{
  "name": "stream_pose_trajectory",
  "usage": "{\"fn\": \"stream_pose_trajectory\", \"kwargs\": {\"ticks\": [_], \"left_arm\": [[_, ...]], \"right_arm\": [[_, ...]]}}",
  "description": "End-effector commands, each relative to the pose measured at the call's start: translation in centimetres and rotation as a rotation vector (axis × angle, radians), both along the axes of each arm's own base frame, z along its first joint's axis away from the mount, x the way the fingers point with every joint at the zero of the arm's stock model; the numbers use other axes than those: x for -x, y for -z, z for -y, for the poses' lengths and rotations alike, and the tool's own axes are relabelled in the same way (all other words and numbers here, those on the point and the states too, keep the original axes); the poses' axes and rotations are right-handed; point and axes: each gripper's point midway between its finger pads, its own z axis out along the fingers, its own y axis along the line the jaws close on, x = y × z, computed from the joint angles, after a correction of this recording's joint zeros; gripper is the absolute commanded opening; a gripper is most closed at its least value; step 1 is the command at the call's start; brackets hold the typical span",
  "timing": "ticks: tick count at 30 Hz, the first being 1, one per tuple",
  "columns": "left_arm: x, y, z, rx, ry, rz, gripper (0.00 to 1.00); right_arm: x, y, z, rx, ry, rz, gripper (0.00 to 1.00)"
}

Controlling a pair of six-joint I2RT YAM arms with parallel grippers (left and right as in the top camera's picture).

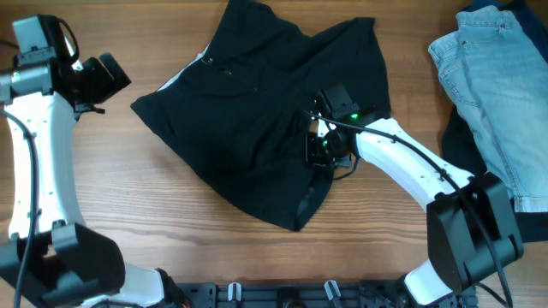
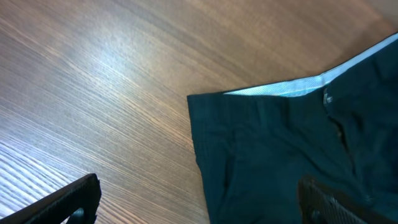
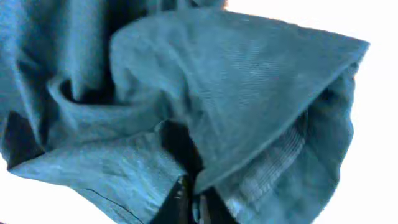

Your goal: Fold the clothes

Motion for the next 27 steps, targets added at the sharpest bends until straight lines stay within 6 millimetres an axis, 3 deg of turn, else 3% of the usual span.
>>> {"fn": "stream_pose_trajectory", "kwargs": {"ticks": [1, 5, 10, 19, 23, 26, 27], "left_arm": [[0.3, 1.3, -0.3, -0.009, 0.012, -0.052, 0.99], [0.6, 1.5, -0.2, -0.005, 0.012, -0.067, 0.99], [0.8, 1.6, -0.2, -0.002, 0.012, -0.075, 0.99], [1.9, 2.1, 0.3, 0.019, 0.017, -0.123, 0.99], [2.4, 3.1, 2.7, 0.109, 0.117, -0.145, 0.98], [2.8, 4.7, 6.3, 0.182, 0.299, -0.157, 1.0], [3.1, 5.6, 7.2, 0.182, 0.343, -0.171, 1.0]], "right_arm": [[0.5, 0.6, 1.7, 0.06, 0.071, -0.043, 0.04], [0.6, 0.7, 4.4, 0.082, 0.14, -0.096, 0.04], [-0.9, 0.7, 9.1, 0.065, 0.211, -0.103, 0.04], [-2.7, 0.1, 15.5, -0.019, 0.306, -0.073, 0.04], [-4.0, -1.3, 17.1, -0.085, 0.302, -0.017, 0.04], [-4.6, -2.8, 16.7, -0.154, 0.209, 0.035, 0.05], [-4.5, -3.2, 16.5, -0.163, 0.165, 0.044, 0.15]]}}
